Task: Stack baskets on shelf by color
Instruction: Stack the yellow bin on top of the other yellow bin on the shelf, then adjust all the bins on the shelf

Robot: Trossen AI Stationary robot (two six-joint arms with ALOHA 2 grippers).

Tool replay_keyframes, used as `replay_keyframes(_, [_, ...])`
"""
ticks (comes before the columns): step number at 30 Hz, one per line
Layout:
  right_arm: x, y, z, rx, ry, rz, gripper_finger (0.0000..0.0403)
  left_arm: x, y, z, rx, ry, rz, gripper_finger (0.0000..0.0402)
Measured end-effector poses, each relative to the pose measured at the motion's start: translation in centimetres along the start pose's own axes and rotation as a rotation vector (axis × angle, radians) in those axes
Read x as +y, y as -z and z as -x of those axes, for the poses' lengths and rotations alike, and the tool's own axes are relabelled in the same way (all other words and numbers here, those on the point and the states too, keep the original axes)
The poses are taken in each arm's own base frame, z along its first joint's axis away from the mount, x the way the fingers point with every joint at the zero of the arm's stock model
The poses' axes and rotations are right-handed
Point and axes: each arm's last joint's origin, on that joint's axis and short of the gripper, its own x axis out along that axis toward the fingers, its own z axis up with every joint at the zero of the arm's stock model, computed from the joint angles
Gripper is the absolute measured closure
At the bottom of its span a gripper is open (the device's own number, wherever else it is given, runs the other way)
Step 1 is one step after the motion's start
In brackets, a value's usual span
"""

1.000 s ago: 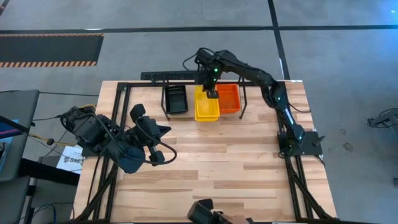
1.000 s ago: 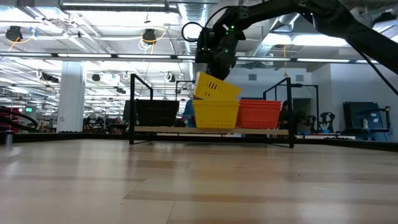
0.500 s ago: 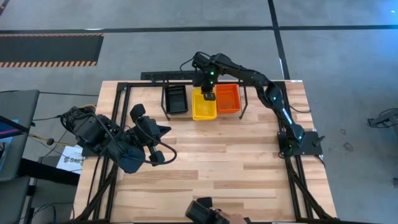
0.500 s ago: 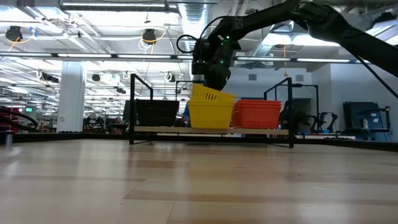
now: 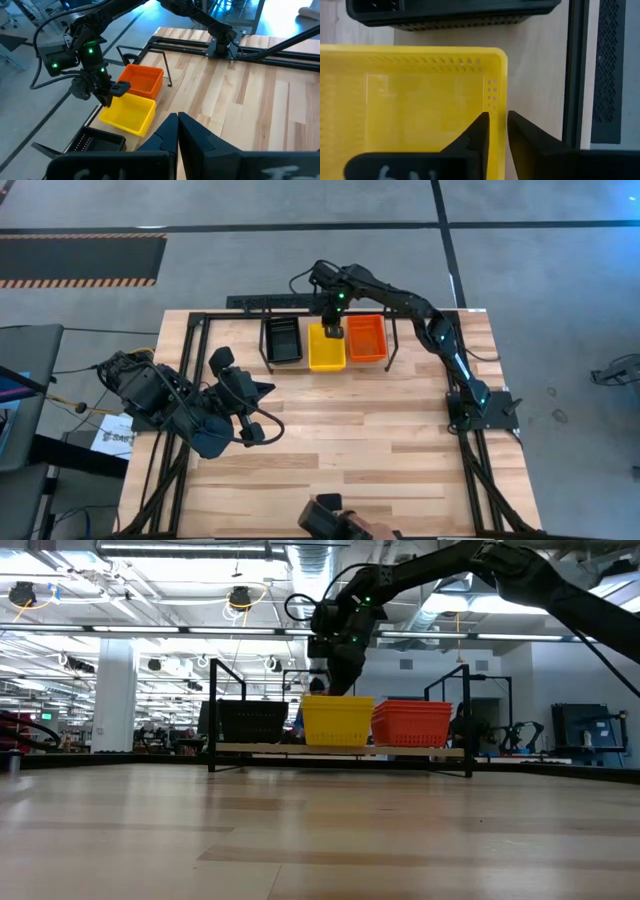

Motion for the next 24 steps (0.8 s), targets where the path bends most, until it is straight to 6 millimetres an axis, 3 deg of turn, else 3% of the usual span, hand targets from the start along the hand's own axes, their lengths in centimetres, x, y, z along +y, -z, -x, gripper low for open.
replay_keyframes(7, [0.3,-0.7,2.1,-0.036,0.058,0.022,0.0300,0.0,0.0,0.0,-0.001,-0.001,0.000,0.0401])
replay_keyframes(11, [1.2,-1.0,5.4,-0.077,0.091,0.038,0.0307,0.0,0.0,0.0,-0.003,-0.004,0.000,0.0401])
replay_keyframes(16, [2.2,-1.1,8.0,-0.107,0.124,0.055,0.0372,0.0,0.0,0.0,-0.006,-0.008,-0.002,0.0401])
replay_keyframes(20, [2.6,-0.7,8.1,-0.073,0.078,0.043,0.0392,0.0,0.0,0.0,-0.006,-0.008,-0.019,0.0401])
replay_keyframes(24, [3.0,-0.7,6.5,-0.054,0.014,0.044,0.0398,0.0,0.0,0.0,-0.006,-0.008,-0.023,0.0401])
